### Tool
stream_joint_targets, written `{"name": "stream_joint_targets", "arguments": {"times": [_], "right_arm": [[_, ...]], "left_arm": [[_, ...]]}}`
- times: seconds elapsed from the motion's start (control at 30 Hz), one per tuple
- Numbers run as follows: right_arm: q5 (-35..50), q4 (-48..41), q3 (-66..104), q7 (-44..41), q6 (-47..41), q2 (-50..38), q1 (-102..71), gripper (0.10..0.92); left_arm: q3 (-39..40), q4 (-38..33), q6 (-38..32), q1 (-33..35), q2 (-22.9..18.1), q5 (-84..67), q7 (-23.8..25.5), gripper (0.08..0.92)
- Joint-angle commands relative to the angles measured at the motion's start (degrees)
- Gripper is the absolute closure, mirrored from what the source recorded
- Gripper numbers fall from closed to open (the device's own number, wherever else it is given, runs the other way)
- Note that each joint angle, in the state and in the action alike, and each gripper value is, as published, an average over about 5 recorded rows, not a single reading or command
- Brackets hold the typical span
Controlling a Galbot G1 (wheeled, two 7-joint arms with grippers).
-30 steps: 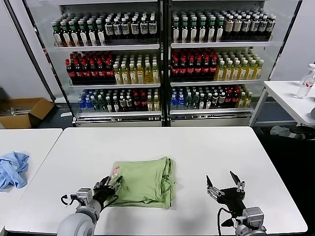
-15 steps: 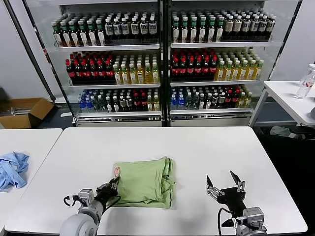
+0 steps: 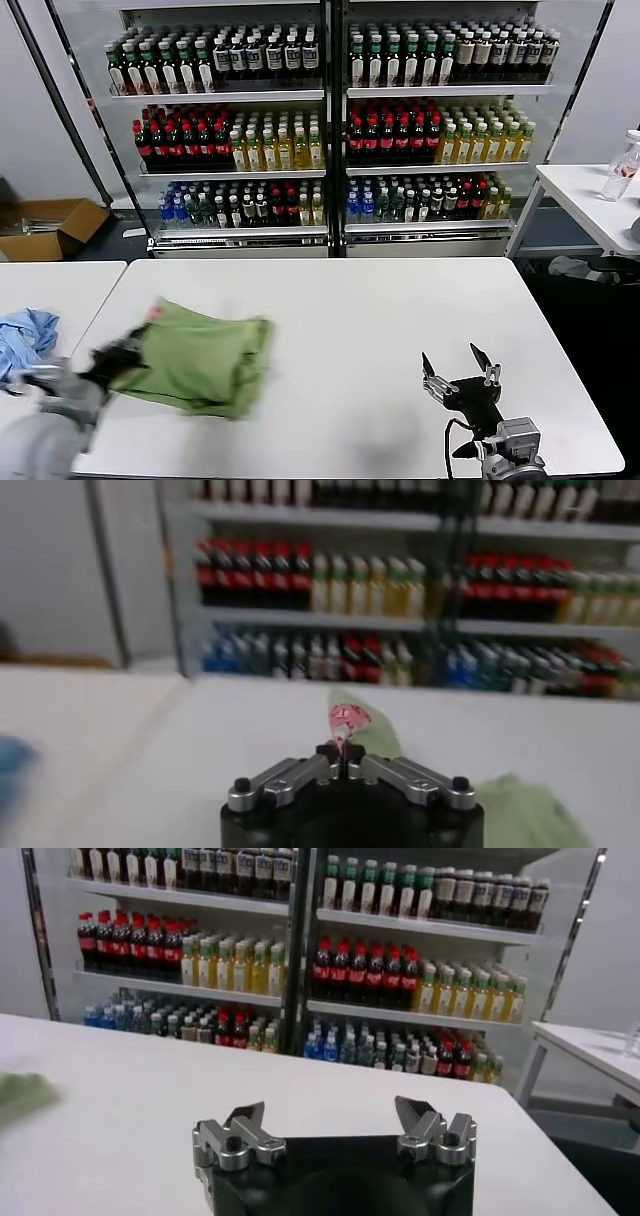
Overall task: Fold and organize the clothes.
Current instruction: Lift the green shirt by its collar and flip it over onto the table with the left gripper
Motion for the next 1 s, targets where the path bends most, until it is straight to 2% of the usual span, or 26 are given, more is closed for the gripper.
{"name": "stream_joint_targets", "arguments": {"times": [0.03,0.23,0.37,0.47,0.6,0.73,0.9,1.0], "right_arm": [[0.06,-0.75,-0.12,0.01,0.08,0.38,1.01,0.203],[-0.47,0.75,1.97,0.05,0.27,0.8,-1.87,0.203],[-0.68,1.71,3.24,-0.01,0.34,0.86,-3.38,0.203],[-0.69,2.15,3.66,-0.04,0.33,0.81,-3.84,0.202],[-0.75,2.27,3.71,-0.08,0.34,0.74,-4.02,0.203],[-0.77,2.24,3.72,-0.18,0.35,0.6,-4.04,0.203],[-0.75,1.9,3.62,-0.29,0.31,0.31,-3.35,0.202],[-0.7,1.76,3.53,-0.35,0.15,-0.02,-2.58,0.203]], "left_arm": [[-2.41,-12.11,0.4,2.41,4.34,-6.41,-0.43,0.906],[34.09,-15.54,0.24,0.18,-13.26,7.42,-2.37,0.906],[46.01,-13.53,0.18,-1.77,-20.11,15.83,-2.07,0.906],[49.21,-9.4,-0.05,-4.46,-23.62,18.81,-1.92,0.906],[49.41,-3.03,-2.1,-8.64,-27.28,20.85,-3.39,0.906],[48.04,2.18,-4.76,-12.25,-29.74,21.0,-8.5,0.906],[46.59,7.55,-10.41,-15.96,-33.67,20.52,-17.49,0.906],[45.69,8.88,-11.85,-17.07,-34.4,20.45,-18.86,0.906]]}}
